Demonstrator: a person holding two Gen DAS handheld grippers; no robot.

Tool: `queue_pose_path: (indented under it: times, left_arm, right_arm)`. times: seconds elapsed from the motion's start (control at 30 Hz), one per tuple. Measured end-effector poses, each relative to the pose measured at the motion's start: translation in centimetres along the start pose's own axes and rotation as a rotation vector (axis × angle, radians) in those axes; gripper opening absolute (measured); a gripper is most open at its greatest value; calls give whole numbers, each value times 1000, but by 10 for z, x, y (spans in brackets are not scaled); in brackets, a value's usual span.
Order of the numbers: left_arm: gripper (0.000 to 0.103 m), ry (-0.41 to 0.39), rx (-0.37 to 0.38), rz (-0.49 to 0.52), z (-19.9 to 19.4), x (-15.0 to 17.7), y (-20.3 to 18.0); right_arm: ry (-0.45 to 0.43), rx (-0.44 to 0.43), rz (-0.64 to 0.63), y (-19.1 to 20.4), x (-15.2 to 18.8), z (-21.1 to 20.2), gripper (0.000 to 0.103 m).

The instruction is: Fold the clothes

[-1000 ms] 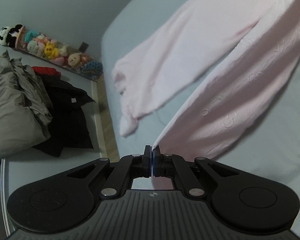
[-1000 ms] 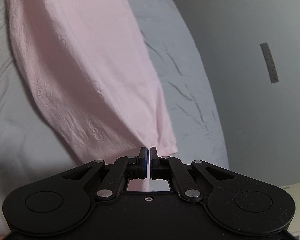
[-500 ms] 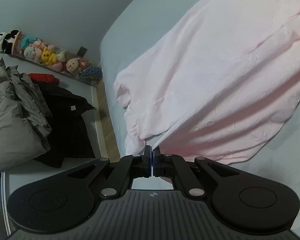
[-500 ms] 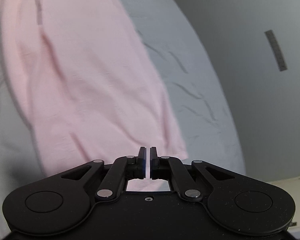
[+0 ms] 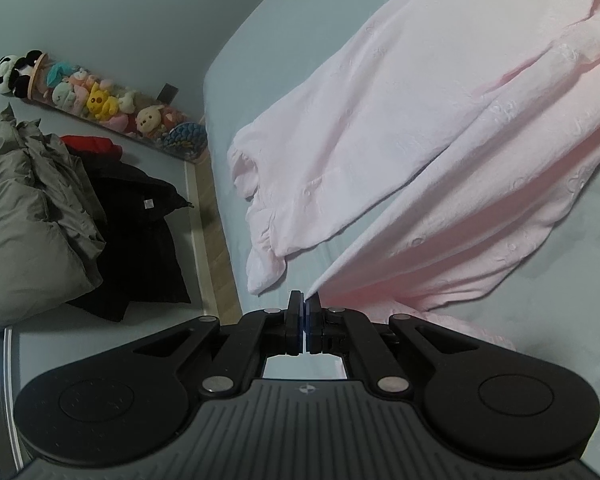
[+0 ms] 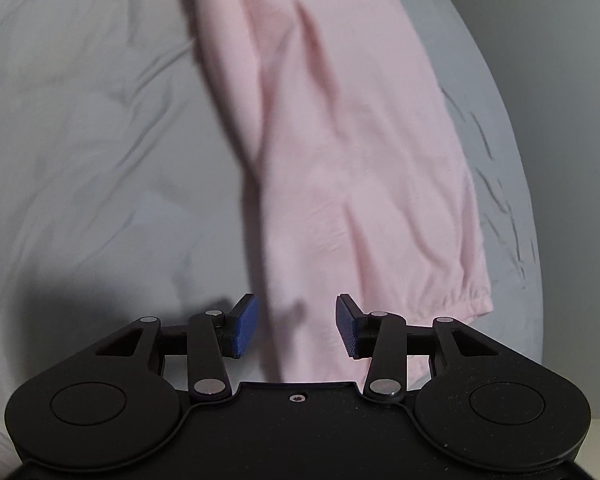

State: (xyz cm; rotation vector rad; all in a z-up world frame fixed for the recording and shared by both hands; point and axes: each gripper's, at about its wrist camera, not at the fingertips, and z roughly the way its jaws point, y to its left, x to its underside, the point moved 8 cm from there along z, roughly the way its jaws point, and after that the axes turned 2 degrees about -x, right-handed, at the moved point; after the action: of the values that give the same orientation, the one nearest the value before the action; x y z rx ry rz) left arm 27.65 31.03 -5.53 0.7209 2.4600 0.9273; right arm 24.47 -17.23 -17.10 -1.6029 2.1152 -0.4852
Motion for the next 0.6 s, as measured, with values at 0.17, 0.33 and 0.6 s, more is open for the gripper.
queue_pose_path:
  times: [0.17,0.33,0.6]
  left_arm:
    - [0,19,0,4,0,1,-1]
    - [0,27,-4,-2,-3,0,2]
    - [0,18,-18,-28,-13,4,5]
  right_arm:
    - [38,71,-9,7,16,26,23]
    - [57,90,40,-4,22,30,1]
    - [12,294,189,-68,17,-8,0]
